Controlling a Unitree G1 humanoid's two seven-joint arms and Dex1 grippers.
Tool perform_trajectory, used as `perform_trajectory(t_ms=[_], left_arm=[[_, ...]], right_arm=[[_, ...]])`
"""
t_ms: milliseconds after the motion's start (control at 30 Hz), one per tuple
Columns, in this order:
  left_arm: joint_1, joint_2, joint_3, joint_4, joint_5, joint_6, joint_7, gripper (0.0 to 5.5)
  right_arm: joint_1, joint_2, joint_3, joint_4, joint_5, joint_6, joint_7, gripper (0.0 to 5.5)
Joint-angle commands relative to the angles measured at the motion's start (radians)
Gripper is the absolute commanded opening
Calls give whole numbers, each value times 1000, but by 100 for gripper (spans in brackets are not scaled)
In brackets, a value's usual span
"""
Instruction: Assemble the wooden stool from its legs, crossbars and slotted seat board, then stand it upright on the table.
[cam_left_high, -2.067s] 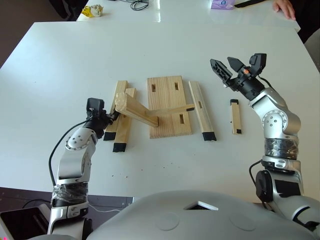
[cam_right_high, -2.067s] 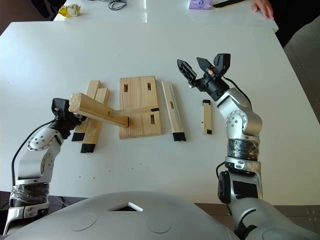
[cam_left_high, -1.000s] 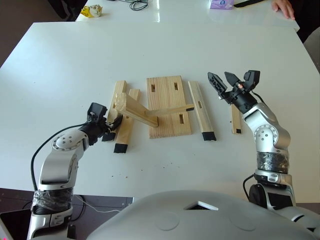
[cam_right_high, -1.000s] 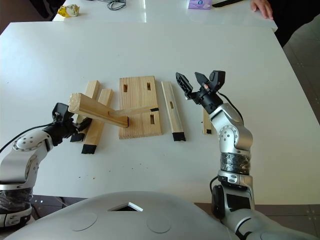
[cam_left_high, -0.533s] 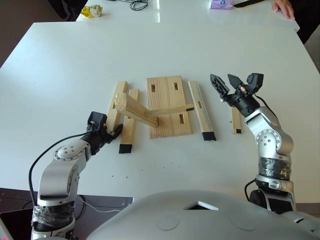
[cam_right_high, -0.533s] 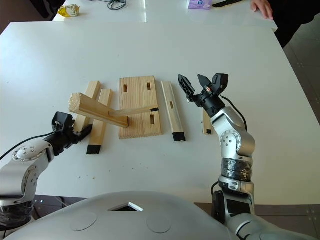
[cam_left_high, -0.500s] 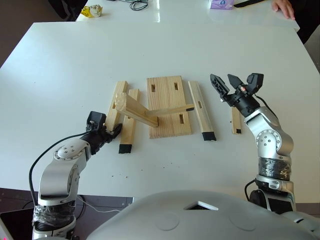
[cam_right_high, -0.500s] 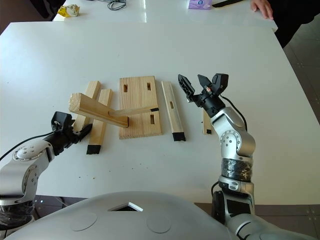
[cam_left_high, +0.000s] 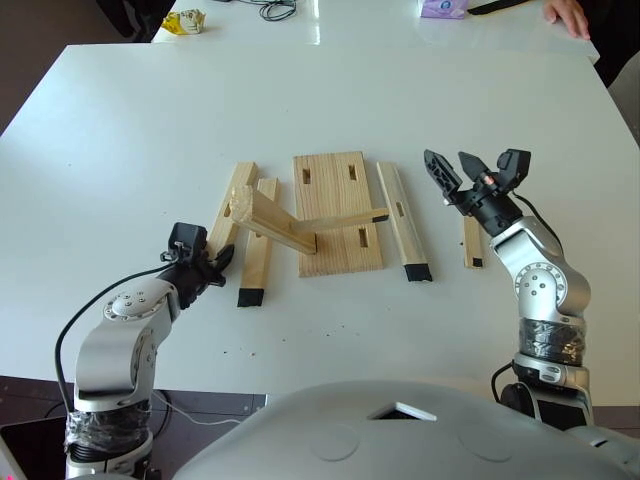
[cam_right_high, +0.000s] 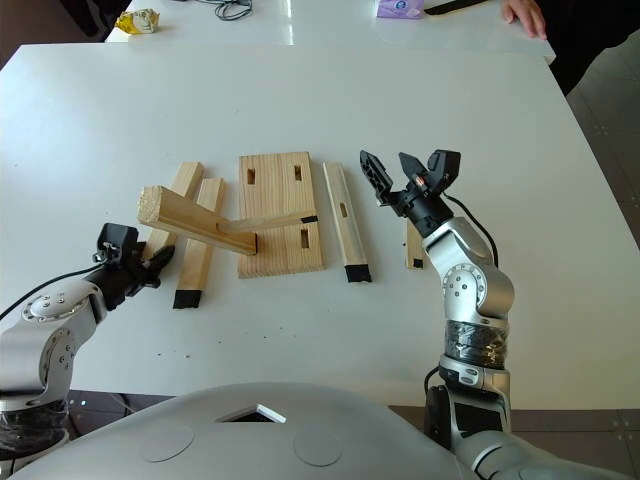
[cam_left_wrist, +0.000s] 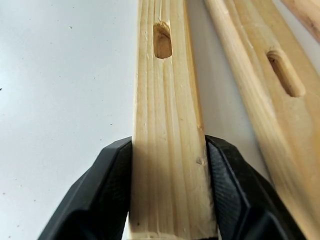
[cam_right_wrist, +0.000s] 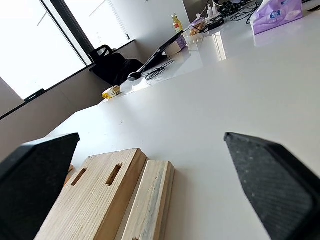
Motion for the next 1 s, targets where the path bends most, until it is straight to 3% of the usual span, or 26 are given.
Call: perform_trajectory(t_ms=[33,233,433,633,800,1000], left_arm=[[-29,-13,45,45,-18,-11,0,205],[-292,-60,322,83,-289,-124,-50,205],[-481,-48,422,83,-522,-249,-103,205],[-590,36,350,42,-691,-293,-276,205],[-634,97,243,98,-716,-297,-421,205],[-649,118,142,128,-713,-304,-522,205]], right_arm=[[-30,-11,-4,-16,19,26,-5,534],[-140,-62,17,-90,96,71,93,534],[-416,-126,60,6,137,122,222,534],[-672,-148,45,129,238,224,309,534],[-726,-212,140,185,220,256,535,534],[-824,-218,130,260,252,294,644,534]])
